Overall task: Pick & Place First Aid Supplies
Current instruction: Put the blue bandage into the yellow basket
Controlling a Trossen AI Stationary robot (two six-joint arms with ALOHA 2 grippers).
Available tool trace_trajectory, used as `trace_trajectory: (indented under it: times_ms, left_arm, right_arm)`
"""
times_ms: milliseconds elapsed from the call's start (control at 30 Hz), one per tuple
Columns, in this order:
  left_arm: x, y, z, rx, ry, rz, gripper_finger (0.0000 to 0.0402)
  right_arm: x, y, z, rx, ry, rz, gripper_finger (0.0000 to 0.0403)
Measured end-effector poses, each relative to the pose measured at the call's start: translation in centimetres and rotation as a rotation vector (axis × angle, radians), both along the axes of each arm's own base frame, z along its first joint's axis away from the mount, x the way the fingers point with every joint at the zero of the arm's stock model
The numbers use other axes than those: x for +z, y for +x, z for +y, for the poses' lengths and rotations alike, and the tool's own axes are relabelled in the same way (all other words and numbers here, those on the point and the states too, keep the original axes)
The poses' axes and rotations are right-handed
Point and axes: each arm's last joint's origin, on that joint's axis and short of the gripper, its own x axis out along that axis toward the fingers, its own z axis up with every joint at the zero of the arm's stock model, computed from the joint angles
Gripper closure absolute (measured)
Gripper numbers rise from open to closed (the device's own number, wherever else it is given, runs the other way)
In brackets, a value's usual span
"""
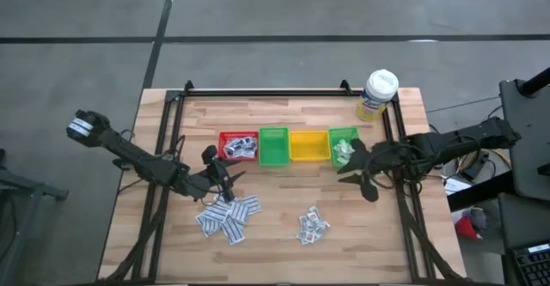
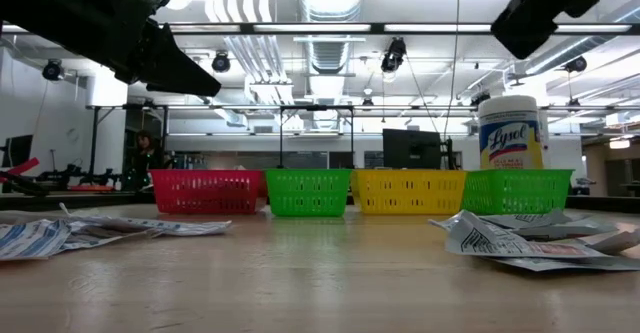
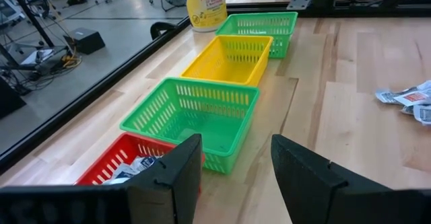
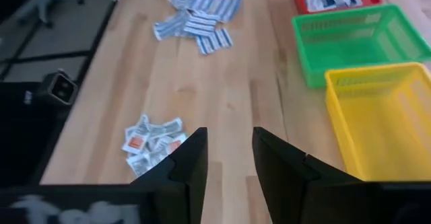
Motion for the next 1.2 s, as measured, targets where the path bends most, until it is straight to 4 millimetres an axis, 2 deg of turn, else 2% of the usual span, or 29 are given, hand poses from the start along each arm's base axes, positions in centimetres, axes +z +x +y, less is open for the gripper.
trace_trajectory:
  times_ms: [467,767,1000,1200]
  left_arm:
    - [0.1,0.0,0.0,0.007,-0.025,-0.017,0.0221]
    - [0.0,0.0,0.0,0.008,-0.025,-0.016,0.0221]
    - [0.0,0.0,0.0,0.008,-0.027,-0.016,0.0221]
    - [0.1,0.1,0.0,0.036,-0.116,-0.071,0.0221]
  right_arm:
    - [-1.2,-1.9,-0.2,0.072,-0.045,-0.273,0.0309]
    - [0.3,-4.7,-0.8,0.068,-0.011,-0.393,0.0323]
    - [0.1,-6.5,-1.3,0.071,0.001,-0.446,0.033]
    - [-0.7,-7.5,-1.5,0.075,-0.006,-0.494,0.0325]
